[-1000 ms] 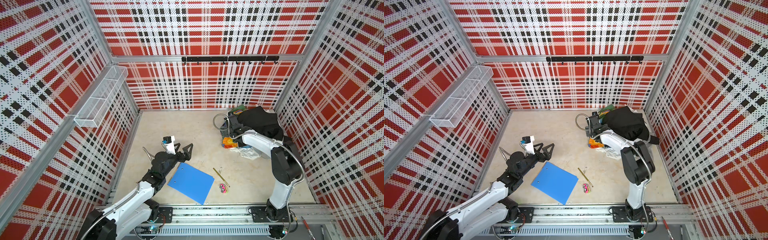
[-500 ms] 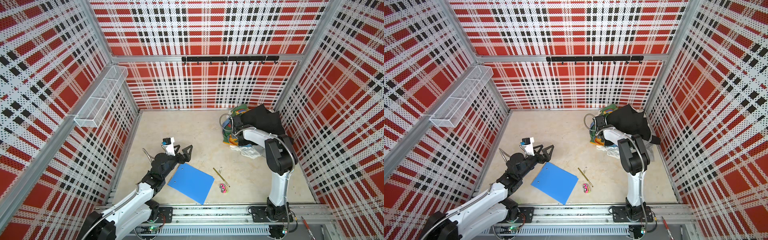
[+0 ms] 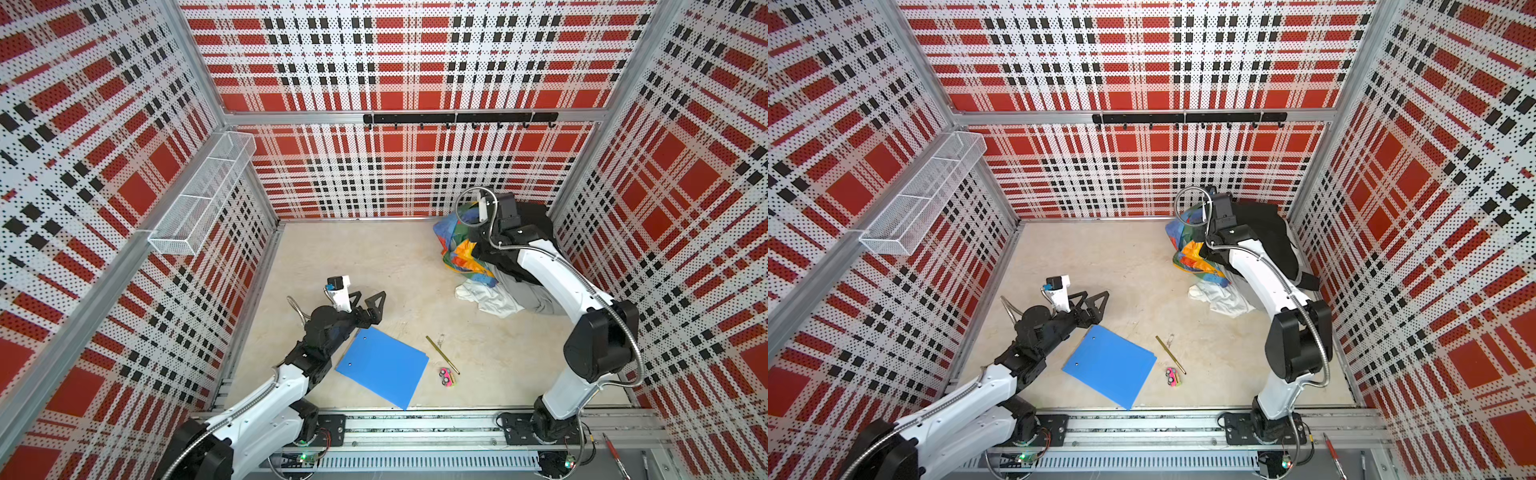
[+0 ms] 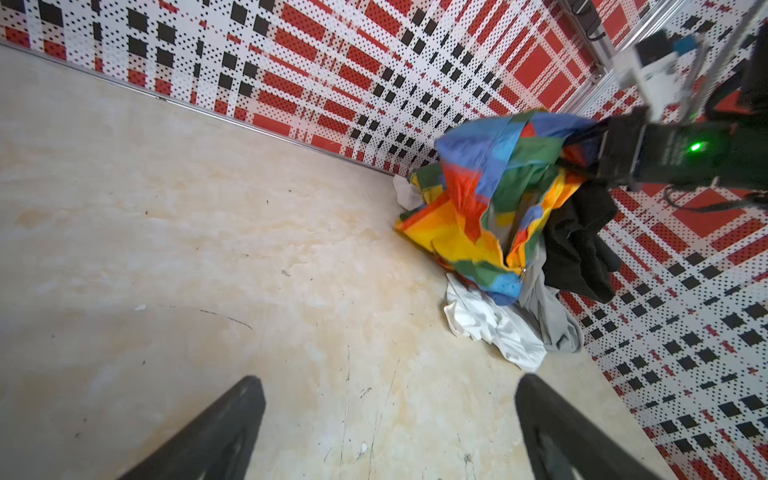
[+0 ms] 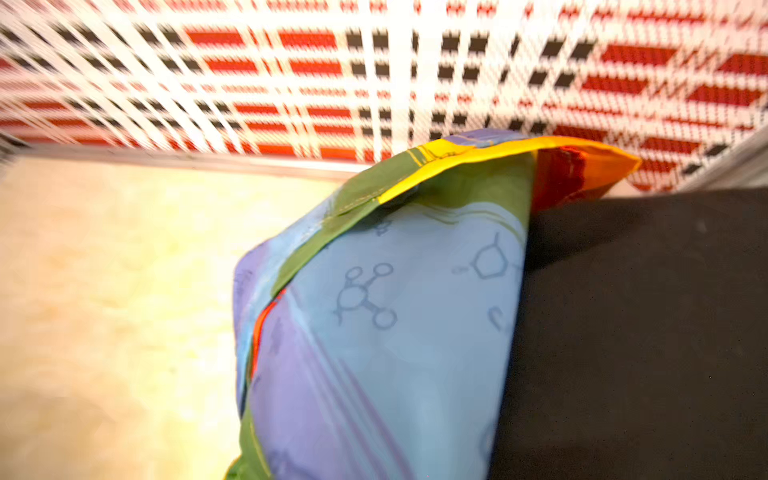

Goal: Pick out a specific cloth from the pile

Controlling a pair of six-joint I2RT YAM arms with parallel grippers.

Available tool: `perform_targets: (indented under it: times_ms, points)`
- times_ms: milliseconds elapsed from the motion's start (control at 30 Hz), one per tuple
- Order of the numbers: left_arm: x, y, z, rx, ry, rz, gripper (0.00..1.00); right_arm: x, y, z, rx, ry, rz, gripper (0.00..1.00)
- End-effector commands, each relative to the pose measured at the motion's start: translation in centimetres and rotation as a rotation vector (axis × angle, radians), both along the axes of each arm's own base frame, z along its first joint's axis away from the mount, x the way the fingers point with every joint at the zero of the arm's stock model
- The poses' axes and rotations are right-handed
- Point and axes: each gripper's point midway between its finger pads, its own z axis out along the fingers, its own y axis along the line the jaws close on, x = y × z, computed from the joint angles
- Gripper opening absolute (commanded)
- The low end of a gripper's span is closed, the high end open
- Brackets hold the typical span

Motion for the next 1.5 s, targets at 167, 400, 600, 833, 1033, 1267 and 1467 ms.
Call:
perform_targets:
  times_ms: [167, 400, 600, 833, 1033, 1267, 1467]
  points:
    - [-0.1, -1.5, 1.2, -0.003, -0.026, -0.041, 0.95, 1.3, -10.8, -2.4, 0.042, 0.041, -0.297, 0.01]
    - [0.1, -2.3, 0.7, 0.009, -0.01, -0.058, 0.89, -1.7, -15.3, -12.9, -0.011, 0.208, -0.439, 0.1]
    - [0.4, -3.0, 0.1, 0.02, 0.01, -0.064, 0.88, -3.3, -13.1, -15.0, 0.012, 0.227, -0.336, 0.15]
    - [0.7, -4.1, -0.5, 0.012, 0.028, -0.081, 0.87, -6.4, -9.1, -17.0, 0.001, 0.294, -0.209, 0.48]
    - [0.9, -4.2, -0.8, 0.009, 0.039, -0.069, 0.86, -10.2, -11.4, -17.0, -0.025, 0.302, -0.352, 0.86]
    - [0.7, -4.2, -0.4, 0.009, 0.026, -0.07, 0.87, -13.2, -10.8, -20.5, 0.059, 0.398, -0.369, 1.0]
    - [0.6, -4.2, -0.3, 0.001, 0.028, -0.077, 0.86, -14.3, -15.5, -16.1, -0.068, 0.275, -0.598, 1.0]
